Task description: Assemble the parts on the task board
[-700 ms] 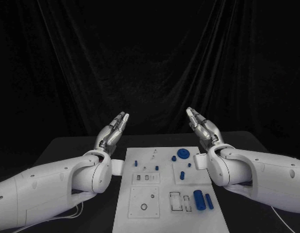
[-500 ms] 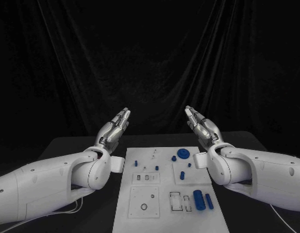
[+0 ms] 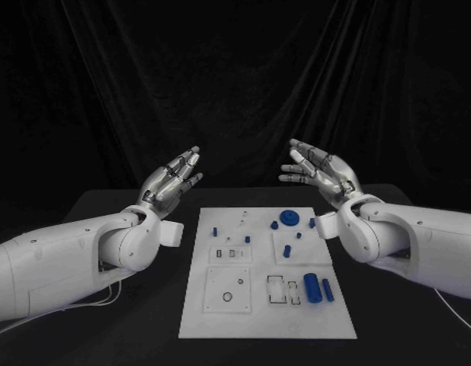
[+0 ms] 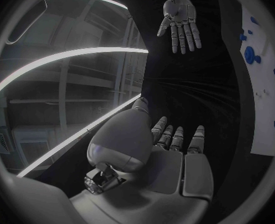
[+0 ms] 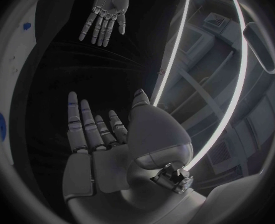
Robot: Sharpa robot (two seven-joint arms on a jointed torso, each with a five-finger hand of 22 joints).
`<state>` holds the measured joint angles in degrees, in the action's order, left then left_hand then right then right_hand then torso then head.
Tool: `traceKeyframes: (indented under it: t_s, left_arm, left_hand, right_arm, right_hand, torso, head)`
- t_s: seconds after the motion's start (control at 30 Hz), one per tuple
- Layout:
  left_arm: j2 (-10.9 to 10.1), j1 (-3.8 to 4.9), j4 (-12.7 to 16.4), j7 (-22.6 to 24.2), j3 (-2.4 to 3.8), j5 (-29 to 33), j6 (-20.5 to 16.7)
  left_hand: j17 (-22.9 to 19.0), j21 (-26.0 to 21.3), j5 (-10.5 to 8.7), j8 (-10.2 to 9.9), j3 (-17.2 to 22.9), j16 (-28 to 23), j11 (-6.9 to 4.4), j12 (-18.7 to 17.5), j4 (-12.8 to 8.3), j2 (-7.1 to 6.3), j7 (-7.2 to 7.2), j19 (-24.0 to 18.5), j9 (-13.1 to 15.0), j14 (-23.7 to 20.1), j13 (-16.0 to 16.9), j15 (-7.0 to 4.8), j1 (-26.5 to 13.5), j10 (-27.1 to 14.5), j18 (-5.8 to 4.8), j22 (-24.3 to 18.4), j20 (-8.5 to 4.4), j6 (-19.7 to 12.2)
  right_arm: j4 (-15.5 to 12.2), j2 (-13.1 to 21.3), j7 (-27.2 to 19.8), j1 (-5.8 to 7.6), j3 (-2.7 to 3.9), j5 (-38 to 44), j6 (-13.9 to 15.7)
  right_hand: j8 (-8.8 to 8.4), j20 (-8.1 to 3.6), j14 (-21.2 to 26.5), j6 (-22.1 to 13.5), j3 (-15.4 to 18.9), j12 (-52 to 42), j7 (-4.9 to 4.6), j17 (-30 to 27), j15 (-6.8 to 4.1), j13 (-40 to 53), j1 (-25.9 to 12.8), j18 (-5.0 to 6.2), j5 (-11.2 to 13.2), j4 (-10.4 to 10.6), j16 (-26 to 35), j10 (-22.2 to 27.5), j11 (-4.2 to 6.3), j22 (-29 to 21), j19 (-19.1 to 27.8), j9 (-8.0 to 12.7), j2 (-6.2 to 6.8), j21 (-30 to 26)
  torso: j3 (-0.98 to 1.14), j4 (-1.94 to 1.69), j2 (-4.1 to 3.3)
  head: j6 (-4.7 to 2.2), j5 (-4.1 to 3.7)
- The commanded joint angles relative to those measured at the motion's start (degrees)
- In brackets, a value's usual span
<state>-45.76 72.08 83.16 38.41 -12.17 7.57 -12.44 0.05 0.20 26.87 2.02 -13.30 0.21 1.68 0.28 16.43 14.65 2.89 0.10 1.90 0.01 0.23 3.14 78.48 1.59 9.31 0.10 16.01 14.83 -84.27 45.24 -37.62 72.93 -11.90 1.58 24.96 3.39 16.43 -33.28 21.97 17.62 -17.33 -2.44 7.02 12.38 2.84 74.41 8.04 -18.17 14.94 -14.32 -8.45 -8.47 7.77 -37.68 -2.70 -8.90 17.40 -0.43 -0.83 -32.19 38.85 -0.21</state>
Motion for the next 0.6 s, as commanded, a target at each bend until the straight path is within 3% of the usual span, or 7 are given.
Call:
traceKeyframes:
  t_s: [0.03,0.07,0.13,0.3,0.37,0.47,0.6]
  left_arm:
    - [-0.4,0.22,0.5,8.0,0.11,-4.5,2.6]
    - [-0.9,0.3,0.9,8.1,0.11,-5.4,2.4]
    - [-1.6,0.59,1.7,8.2,0.11,-6.5,2.3]
    - [-3.1,2.09,3.2,8.0,0.11,-7.8,2.6]
    - [-3.9,2.94,4.2,7.9,0.11,-8.1,2.7]
    - [-4.7,3.84,5.3,7.9,0.11,-8.3,2.8]
    - [-5.2,4.72,6.2,7.7,0.11,-8.4,3.2]
  left_hand:
    - [0.0,0.2,2.64,0.1,0.7,-0.2,3.08,0.9,-0.1,-0.39,0.09,0.3,0.0,0.0,1.0,1.2,2.3,3.0,1.06,0.3,0.03,0.5]
    - [0.0,-0.1,4.21,-0.1,0.9,-0.2,4.55,1.0,-0.1,-0.83,-1.48,0.0,-0.1,0.0,1.3,1.9,3.4,4.4,0.84,0.0,-0.87,-0.1]
    - [0.0,-0.1,5.14,-0.1,1.0,-0.2,4.39,0.9,0.0,-1.2,-1.18,0.0,-0.1,0.0,1.3,1.95,4.0,4.5,0.88,0.0,-0.9,0.0]
    - [0.0,0.0,7.46,0.1,1.6,-0.2,3.26,0.8,-0.1,-1.72,0.82,0.1,0.0,0.0,1.2,1.83,6.4,4.3,0.96,0.1,-0.75,1.2]
    - [0.0,0.0,8.31,0.3,1.9,-0.2,3.01,0.8,-0.3,-1.93,1.6,0.1,0.1,0.0,1.2,1.69,7.3,4.1,0.96,0.1,-0.75,1.9]
    - [0.0,0.0,9.01,0.5,2.1,-0.2,2.95,0.8,-0.4,-2.12,2.3,0.1,0.3,0.0,1.2,1.74,7.9,4.1,0.96,0.1,-0.71,3.0]
    - [0.0,0.1,9.7,0.7,2.4,-0.2,2.94,0.8,-0.6,-2.34,2.82,0.2,0.3,0.0,1.1,1.94,8.5,3.9,0.98,0.2,-0.5,4.0]
  right_arm:
    - [-0.1,0.8,1.1,1.35,0.13,15.1,0.0]
    - [-0.3,1.2,2.1,2.11,0.13,20.4,0.9]
    - [-0.6,1.8,4.7,3.75,0.13,31.3,2.0]
    - [-1.1,2.2,13.6,7.56,0.13,60.2,1.2]
    - [-0.6,1.5,18.1,9.22,0.13,76.2,-0.8]
    - [0.1,0.7,22.1,10.38,0.13,91.3,-3.3]
    - [0.8,-0.1,25.6,11.03,0.14,101.1,-7.1]
  right_hand:
    - [1.25,-1.37,-16.4,6.2,-1.5,-9.4,-1.19,2.7,-3.03,1.0,6.1,2.32,-4.2,-2.4,-6.1,-9.1,-1.54,1.0,-11.4,-0.7,0.88,3.8]
    - [1.91,-2.81,-21.9,9.8,-1.8,-11.7,-1.46,3.7,-5.29,1.1,7.8,2.87,-4.7,-3.2,-8.3,-12.7,-1.46,1.5,-16.3,-1.2,0.99,5.5]
    - [4.09,-5.09,-27.2,19.0,-2.0,-12.5,-1.55,4.8,-7.17,1.0,9.1,2.44,-4.2,-3.3,-10.8,-16.8,-0.5,2.0,-21.6,-2.9,0.8,7.0]
    - [3.57,-10.51,-42.4,22.5,-2.0,-11.9,-1.02,12.0,-12.27,0.8,8.1,2.35,8.6,-0.3,-24.8,-32.5,2.21,7.0,-36.6,-3.5,2.26,16.4]
    - [3.5,-11.76,-45.5,24.7,-5.0,-8.6,0.06,19.2,-13.55,0.8,11.4,1.58,4.4,-1.9,-34.0,-36.9,3.16,16.0,-39.4,-3.7,2.87,25.6]
    - [2.86,-12.97,-49.3,27.5,-8.4,-3.1,2.44,38.3,-15.09,0.9,12.1,-0.58,7.5,-1.3,-50.4,-42.5,4.66,36.5,-41.8,-3.9,5.05,43.2]
    - [3.13,-14.14,-52.4,30.1,-9.4,-1.9,3.26,49.9,-16.28,1.1,9.5,-2.25,8.4,1.0,-58.4,-47.3,6.28,49.3,-44.4,-4.3,7.72,53.0]
  torso:
    - [-0.09,-0.08,-0.29]
    - [-0.12,-0.09,-0.26]
    - [-0.22,-0.12,-0.34]
    - [-0.23,-0.11,-1.49]
    - [-0.23,-0.22,-2.18]
    - [-0.33,-0.34,-3.03]
    - [-0.48,-0.54,-4.41]
  head:
    - [1.76,-0.37]
    - [2.2,-0.46]
    - [3.04,-0.35]
    - [4.1,-0.05]
    - [4.3,0.11]
    - [4.48,0.03]
    - [4.1,0.15]
